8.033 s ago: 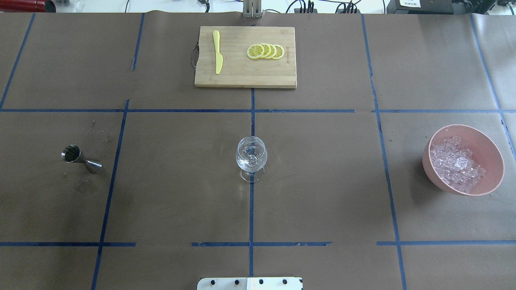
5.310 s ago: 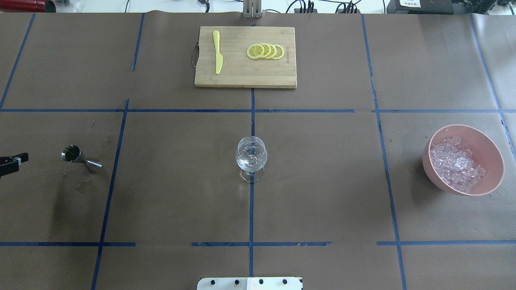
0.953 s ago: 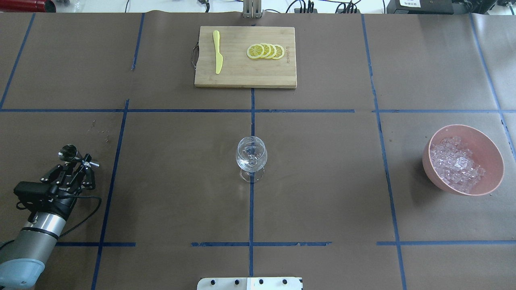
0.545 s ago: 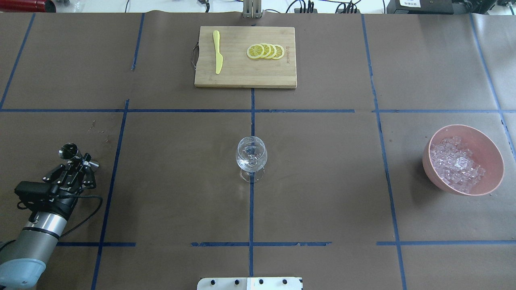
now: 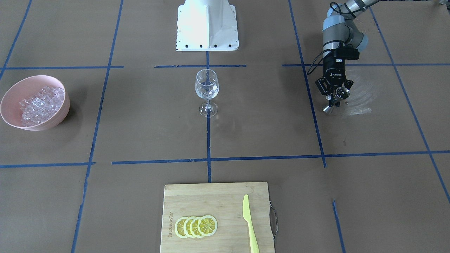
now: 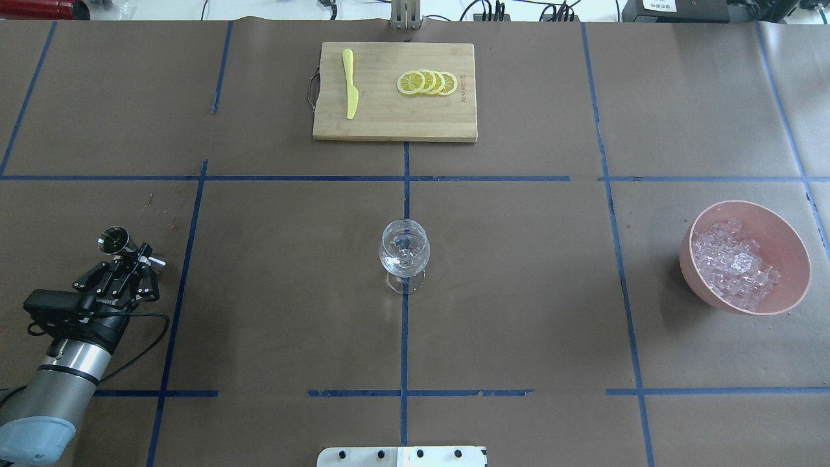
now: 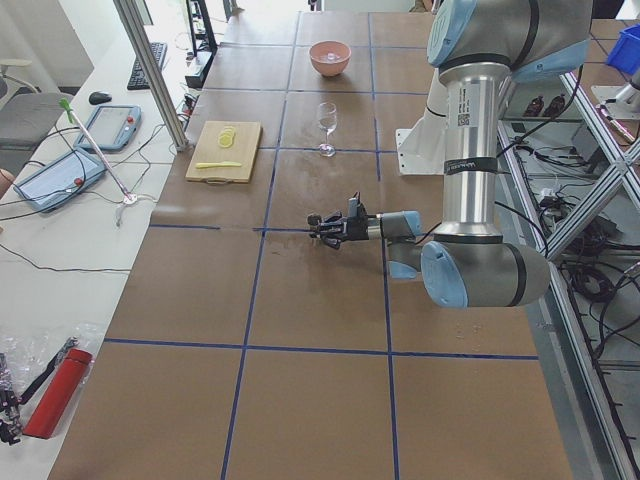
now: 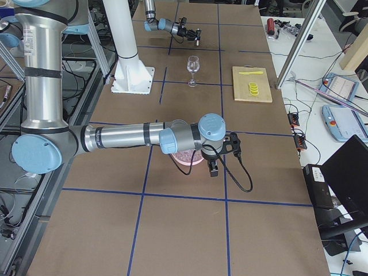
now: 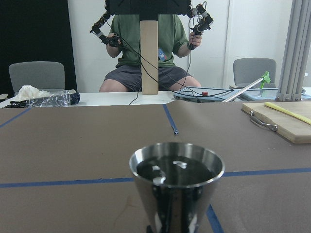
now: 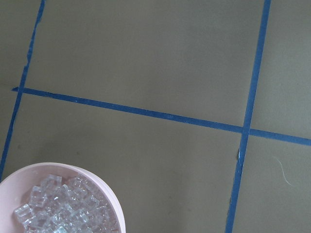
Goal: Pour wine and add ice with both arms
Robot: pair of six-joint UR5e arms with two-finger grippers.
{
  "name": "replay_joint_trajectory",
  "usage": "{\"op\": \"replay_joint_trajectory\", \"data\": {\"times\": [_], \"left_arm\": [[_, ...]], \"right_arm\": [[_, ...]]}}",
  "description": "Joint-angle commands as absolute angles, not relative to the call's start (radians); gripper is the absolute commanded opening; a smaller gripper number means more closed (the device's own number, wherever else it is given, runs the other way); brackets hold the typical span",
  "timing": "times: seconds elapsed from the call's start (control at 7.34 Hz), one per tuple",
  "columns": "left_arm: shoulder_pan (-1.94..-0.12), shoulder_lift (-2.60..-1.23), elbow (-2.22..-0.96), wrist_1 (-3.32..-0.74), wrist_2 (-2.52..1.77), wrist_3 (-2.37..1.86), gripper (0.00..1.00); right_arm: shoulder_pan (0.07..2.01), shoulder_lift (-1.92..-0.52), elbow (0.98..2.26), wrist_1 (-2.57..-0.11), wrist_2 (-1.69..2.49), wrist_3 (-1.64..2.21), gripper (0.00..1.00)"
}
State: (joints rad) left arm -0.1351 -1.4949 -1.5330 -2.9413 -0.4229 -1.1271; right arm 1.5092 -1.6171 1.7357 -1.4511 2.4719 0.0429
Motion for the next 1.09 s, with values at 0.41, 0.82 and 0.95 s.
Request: {"op": "replay_joint_trajectory", "data": {"times": [0.41, 0.82, 0.95], "left_arm": [[-0.143, -1.785, -1.552, -3.002, -0.423, -0.691, 0.0], [-0.14, -1.862, -1.623, -2.991, -0.47, -0.475, 0.0], [-0.138, -1.882, -1.637, -2.967, -0.524, -0.45, 0.0]], "right_arm": [[1.509, -1.62, 1.736, -1.451, 2.473, 0.046, 1.0], [1.508, -1.618, 1.735, -1.451, 2.473, 0.046, 1.0], [1.508, -1.618, 1.738, -1.451, 2.473, 0.046, 1.0]]}}
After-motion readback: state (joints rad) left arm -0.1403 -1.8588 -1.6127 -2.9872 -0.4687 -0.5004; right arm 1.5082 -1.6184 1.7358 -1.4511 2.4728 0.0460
